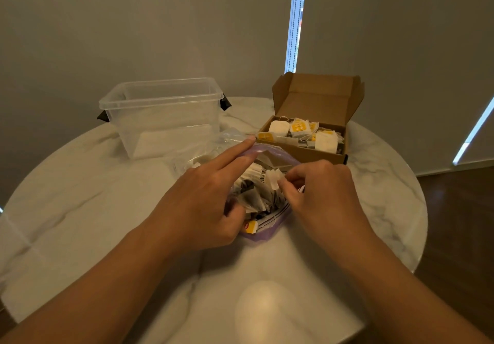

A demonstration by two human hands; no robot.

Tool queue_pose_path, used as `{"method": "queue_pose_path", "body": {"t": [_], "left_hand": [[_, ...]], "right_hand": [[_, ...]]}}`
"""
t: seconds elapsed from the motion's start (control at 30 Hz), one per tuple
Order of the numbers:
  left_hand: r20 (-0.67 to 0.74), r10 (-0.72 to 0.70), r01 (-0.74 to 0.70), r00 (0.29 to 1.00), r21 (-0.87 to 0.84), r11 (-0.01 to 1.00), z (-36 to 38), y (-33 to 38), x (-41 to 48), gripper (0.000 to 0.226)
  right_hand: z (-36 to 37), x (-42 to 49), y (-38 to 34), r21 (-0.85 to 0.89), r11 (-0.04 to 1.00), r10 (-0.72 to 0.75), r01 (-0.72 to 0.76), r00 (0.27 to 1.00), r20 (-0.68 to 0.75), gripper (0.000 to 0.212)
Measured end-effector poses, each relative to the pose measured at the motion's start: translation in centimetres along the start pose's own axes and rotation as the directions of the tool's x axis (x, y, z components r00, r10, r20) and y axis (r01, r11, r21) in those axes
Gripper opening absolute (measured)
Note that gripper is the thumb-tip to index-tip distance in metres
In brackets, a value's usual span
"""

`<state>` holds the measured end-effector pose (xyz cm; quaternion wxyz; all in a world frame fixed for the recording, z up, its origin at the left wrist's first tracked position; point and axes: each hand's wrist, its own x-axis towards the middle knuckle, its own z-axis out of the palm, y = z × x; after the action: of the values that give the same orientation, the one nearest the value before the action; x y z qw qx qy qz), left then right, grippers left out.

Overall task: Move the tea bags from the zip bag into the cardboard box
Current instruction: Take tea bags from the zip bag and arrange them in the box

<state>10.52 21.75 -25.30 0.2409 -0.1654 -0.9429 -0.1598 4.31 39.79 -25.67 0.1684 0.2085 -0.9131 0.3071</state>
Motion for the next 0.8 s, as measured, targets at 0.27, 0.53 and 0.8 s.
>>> {"method": "queue_pose_path", "body": {"t": [0.27,0.53,0.8], "left_hand": [[-0.018,-0.008,0.007,1.0,-0.025,1.0,-0.1,-0.4,-0.1,0.073],[-0.043,-0.003,0.001,0.999,-0.033,0.999,-0.1,-0.4,-0.1,0.075],[-0.043,-0.017,0.014,0.999,-0.061,0.998,-0.2,-1.0,-0.2,0.076]], "right_hand": [[-0.7,-0.9,0.3,0.136,0.99,-0.022,0.031,0.998,-0.064,0.006],[-2.8,-1.5,1.2,0.274,0.958,-0.047,0.086,0.988,-0.144,0.012],[-7.1,0.4,2.8,0.639,0.769,-0.026,0.019,1.0,0.003,0.009]]}}
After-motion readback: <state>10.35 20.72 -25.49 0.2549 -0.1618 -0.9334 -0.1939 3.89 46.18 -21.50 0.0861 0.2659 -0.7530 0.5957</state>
